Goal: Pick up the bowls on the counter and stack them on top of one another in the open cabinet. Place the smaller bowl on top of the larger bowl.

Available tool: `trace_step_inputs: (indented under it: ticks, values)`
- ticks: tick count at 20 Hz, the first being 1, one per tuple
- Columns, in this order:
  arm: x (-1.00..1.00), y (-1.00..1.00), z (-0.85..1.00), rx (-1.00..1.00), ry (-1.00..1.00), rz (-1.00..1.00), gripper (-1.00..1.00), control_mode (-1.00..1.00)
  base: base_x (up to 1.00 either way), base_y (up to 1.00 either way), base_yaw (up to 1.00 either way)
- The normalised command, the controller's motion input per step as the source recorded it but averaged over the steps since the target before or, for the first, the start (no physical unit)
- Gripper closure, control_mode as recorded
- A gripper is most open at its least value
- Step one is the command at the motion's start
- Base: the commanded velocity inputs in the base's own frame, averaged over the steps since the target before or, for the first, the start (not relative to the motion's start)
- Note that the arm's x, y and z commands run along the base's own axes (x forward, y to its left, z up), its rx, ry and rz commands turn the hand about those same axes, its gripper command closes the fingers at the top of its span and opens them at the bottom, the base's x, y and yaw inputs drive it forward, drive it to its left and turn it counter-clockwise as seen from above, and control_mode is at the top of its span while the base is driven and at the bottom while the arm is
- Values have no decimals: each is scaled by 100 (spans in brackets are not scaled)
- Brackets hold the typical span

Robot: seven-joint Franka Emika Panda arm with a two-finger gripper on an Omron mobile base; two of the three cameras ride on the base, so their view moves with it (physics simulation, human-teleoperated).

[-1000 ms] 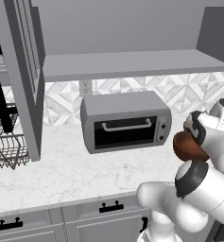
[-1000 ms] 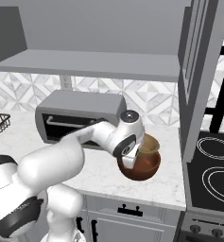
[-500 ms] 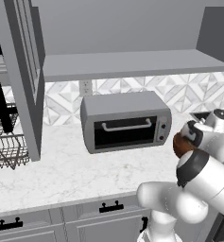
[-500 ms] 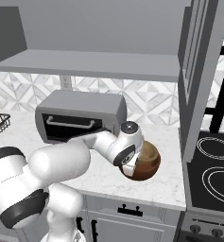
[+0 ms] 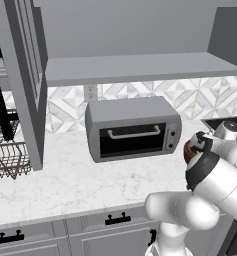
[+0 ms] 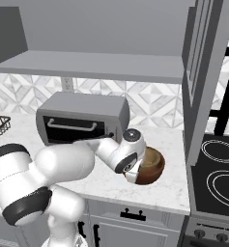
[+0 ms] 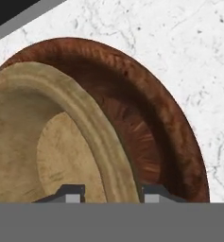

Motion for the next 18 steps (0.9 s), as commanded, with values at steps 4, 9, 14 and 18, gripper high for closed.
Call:
trace_step_inputs:
  ticks: [4,9,14,18]
  values:
    - [-2,0,64,8,0,0,-100,-100,0,0,0]
    - [-51,-19,87,13,9,9,-100,-100,0,0,0]
    - [-47,-34,-20,1,27,47,-100,-100,0,0,0]
    - [-8,-5,-38,0,11,36,-100,-100,0,0,0]
